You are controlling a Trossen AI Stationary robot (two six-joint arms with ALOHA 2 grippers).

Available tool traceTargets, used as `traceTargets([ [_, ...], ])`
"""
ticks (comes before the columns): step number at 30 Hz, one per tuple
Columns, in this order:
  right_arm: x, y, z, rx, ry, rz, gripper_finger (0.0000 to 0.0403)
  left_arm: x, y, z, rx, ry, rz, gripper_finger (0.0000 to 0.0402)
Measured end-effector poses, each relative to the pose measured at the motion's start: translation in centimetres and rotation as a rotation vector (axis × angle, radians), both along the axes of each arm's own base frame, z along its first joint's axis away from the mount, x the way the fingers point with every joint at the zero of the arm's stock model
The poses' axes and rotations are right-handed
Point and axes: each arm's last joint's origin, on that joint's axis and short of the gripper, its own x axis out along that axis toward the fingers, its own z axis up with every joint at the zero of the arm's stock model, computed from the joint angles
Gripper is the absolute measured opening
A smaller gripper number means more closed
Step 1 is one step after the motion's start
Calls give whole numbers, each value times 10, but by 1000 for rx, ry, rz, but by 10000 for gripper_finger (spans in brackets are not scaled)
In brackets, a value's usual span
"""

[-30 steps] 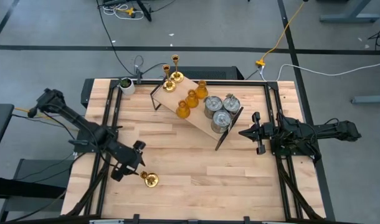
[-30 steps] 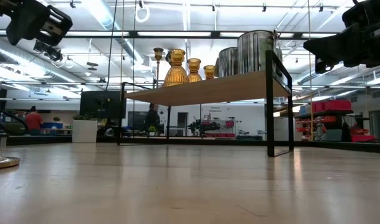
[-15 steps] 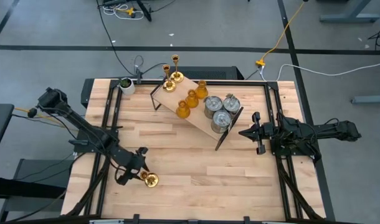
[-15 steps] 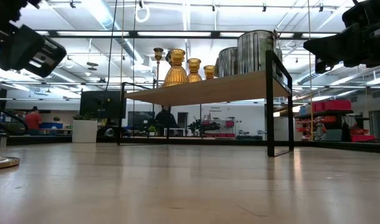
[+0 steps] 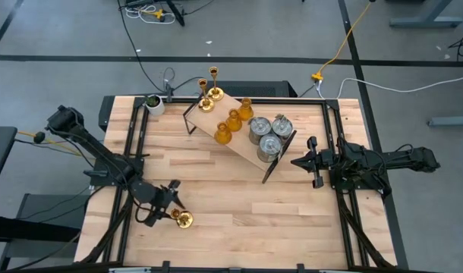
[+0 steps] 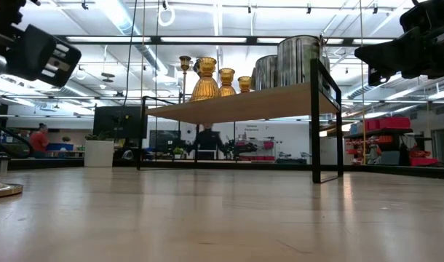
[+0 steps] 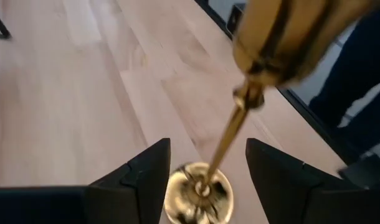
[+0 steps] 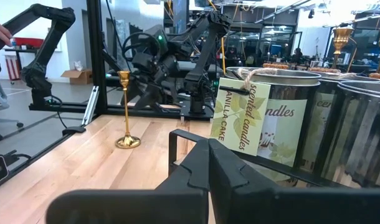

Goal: Pick & Place candle stick holders
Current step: Put the gold candle holder on the shelf aligned with the other gold candle holders

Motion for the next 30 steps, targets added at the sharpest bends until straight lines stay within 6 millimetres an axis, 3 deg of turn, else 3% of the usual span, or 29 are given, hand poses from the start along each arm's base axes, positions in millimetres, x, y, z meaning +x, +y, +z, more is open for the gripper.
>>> traceTargets([
  [18,0,0,0,0,0,0,3,3,-1,5,-29,-56,20,164],
  [30,0,0,0,0,0,0,3,4,-3,9,-48,-63,2,90],
])
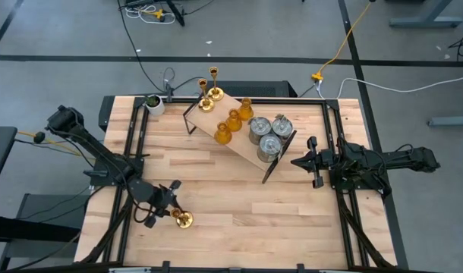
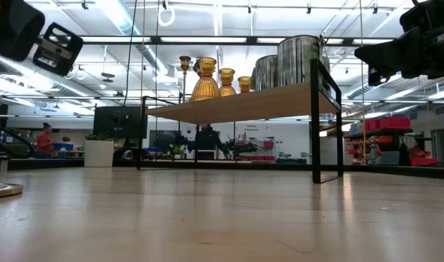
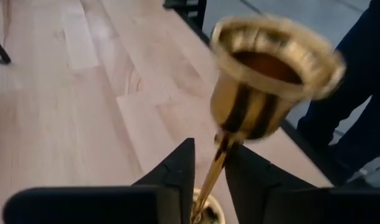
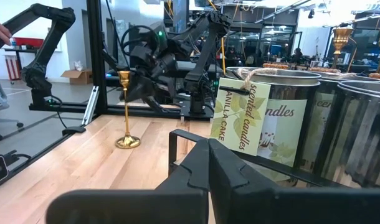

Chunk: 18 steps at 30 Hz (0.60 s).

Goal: Pick & Place candle stick holders
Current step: Put the gold candle holder on the shelf aligned with the other gold candle holders

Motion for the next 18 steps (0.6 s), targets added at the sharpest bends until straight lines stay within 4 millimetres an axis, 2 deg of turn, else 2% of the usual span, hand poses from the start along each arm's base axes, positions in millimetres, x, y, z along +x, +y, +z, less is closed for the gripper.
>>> traceTargets([
  [8,0,0,0,0,0,0,3,2,-2,6,-36,-48,2,56],
  [18,0,0,0,0,0,0,3,3,-1,6,-27,-53,25,52],
])
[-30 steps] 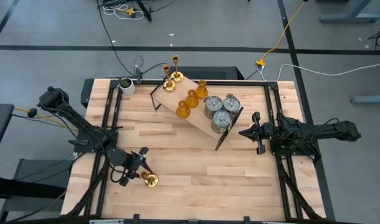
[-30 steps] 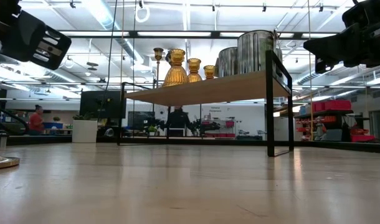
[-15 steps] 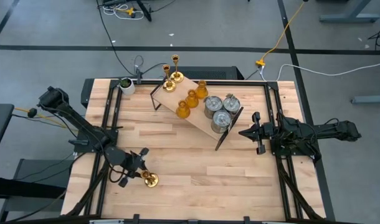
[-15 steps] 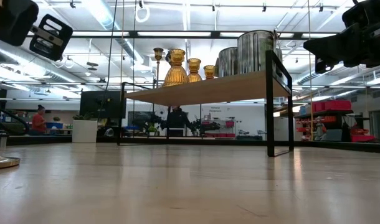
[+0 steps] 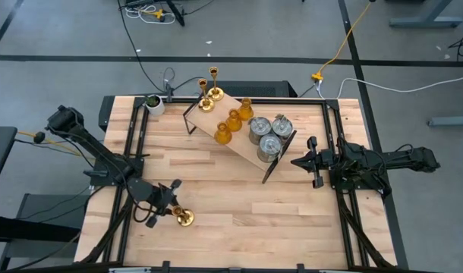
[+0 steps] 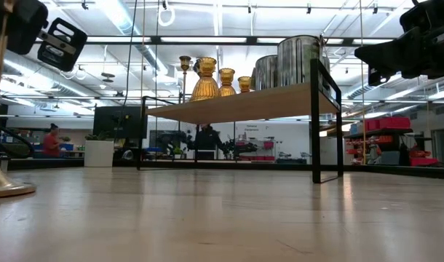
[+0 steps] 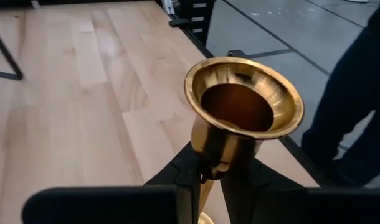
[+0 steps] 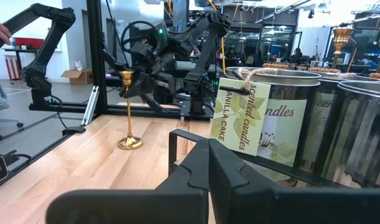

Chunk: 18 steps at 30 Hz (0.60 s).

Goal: Pick & Place candle stick holders
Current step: Put the gold candle holder on the shelf aligned with the other gold candle holders

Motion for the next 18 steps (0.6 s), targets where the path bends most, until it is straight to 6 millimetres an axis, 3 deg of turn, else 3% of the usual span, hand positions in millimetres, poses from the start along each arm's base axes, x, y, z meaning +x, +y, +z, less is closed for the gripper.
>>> traceTargets([
  [8,0,0,0,0,0,0,3,5,0,12,5,-50,86,51],
  [18,0,0,0,0,0,0,3,21,3,49,-28,-126,202,51],
])
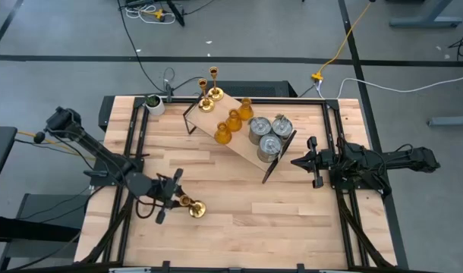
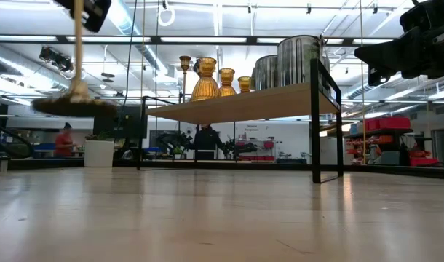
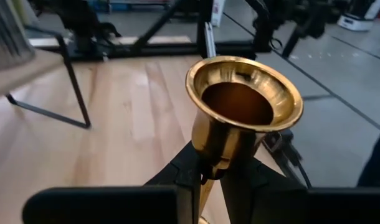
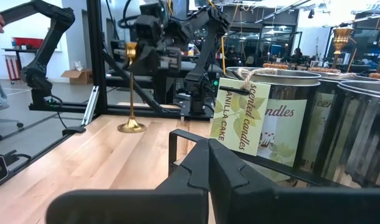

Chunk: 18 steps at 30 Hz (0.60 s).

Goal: Pick & Place candle stick holders
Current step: Put the gold candle holder on the shelf aligned with the other gold candle holders

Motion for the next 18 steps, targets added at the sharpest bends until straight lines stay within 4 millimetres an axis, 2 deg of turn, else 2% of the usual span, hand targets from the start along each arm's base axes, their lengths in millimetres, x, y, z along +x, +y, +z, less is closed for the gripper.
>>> traceTargets([
  [12,0,0,0,0,-1,0,3,20,20,50,-21,-34,130,51],
  [18,0,0,0,0,0,0,3,25,37,75,32,17,226,51],
])
